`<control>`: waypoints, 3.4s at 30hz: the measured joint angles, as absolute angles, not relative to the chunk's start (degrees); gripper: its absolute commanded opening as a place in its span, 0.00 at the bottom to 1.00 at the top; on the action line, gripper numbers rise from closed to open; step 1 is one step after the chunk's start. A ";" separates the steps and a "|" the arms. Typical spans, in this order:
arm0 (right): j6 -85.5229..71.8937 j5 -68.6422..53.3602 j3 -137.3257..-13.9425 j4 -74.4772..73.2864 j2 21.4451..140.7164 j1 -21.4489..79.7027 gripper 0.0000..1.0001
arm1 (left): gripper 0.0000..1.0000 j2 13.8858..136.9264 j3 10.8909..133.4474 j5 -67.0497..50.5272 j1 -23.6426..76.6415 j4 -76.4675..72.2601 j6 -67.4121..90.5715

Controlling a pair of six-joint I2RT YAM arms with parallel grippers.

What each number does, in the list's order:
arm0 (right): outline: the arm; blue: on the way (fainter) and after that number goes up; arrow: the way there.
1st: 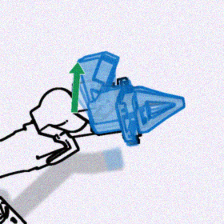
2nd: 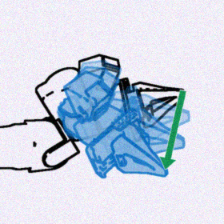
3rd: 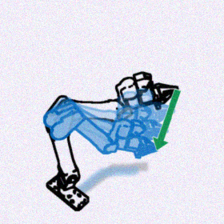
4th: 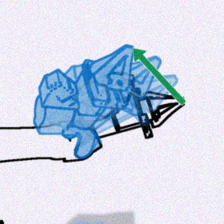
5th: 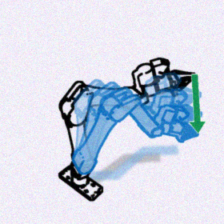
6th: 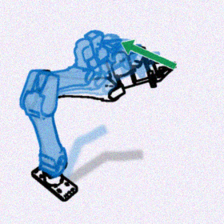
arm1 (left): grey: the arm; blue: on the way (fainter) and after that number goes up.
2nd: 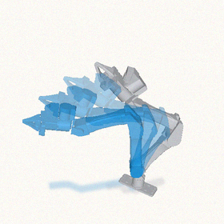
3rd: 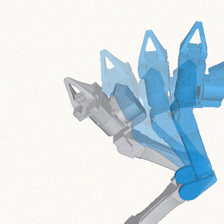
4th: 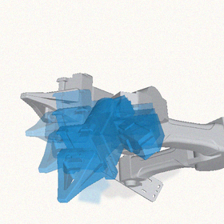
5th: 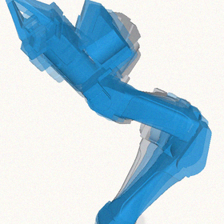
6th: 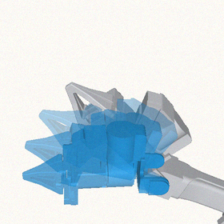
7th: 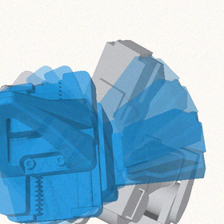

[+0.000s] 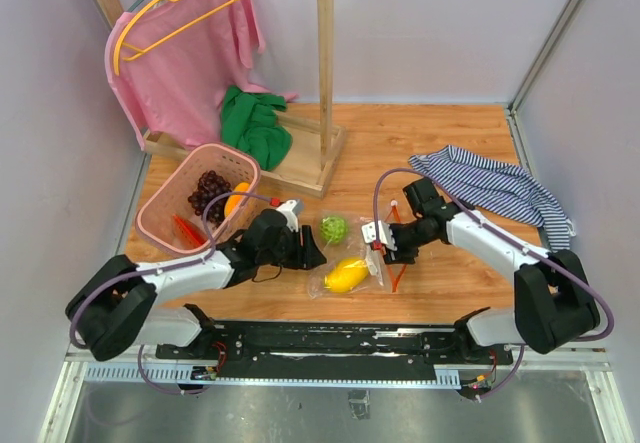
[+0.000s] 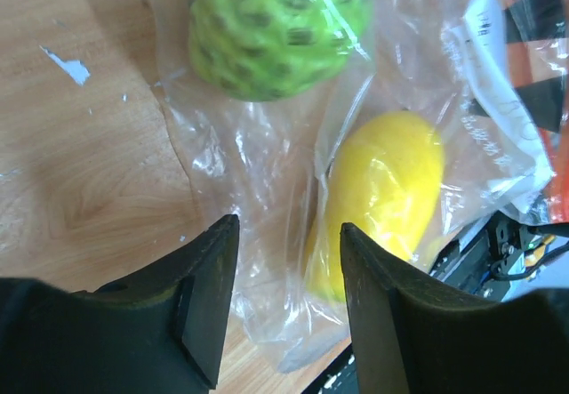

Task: Open the zip-top bag and remove the fake food
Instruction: Pick up the fake fruit from the zipper food storage bag.

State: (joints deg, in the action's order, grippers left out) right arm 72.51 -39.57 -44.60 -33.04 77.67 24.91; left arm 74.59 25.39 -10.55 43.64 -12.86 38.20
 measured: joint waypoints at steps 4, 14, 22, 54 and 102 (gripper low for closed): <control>72.51 -39.38 -44.60 -33.43 78.13 24.67 0.44 | 0.56 69.01 26.37 -9.50 43.64 -8.19 34.96; 72.51 -39.59 -45.17 -36.23 79.92 24.67 0.42 | 0.57 54.74 21.30 -8.82 54.15 -12.16 20.23; 72.49 -41.01 -47.35 -38.41 81.69 24.67 0.42 | 0.59 57.56 12.73 -5.50 63.88 -23.18 0.82; 72.49 -43.38 -47.29 -37.08 82.04 24.99 0.62 | 0.39 85.17 16.27 -1.39 64.97 -43.38 -19.29; 84.14 -46.48 -45.04 -41.63 81.56 16.99 0.63 | 0.59 78.98 15.53 -3.36 65.01 -48.60 -8.62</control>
State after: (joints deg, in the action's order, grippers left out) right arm 84.14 -46.48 -45.04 -41.63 81.56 16.99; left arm 78.98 15.53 -3.36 65.01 -48.60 -8.62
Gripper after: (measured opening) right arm 0.632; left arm 0.575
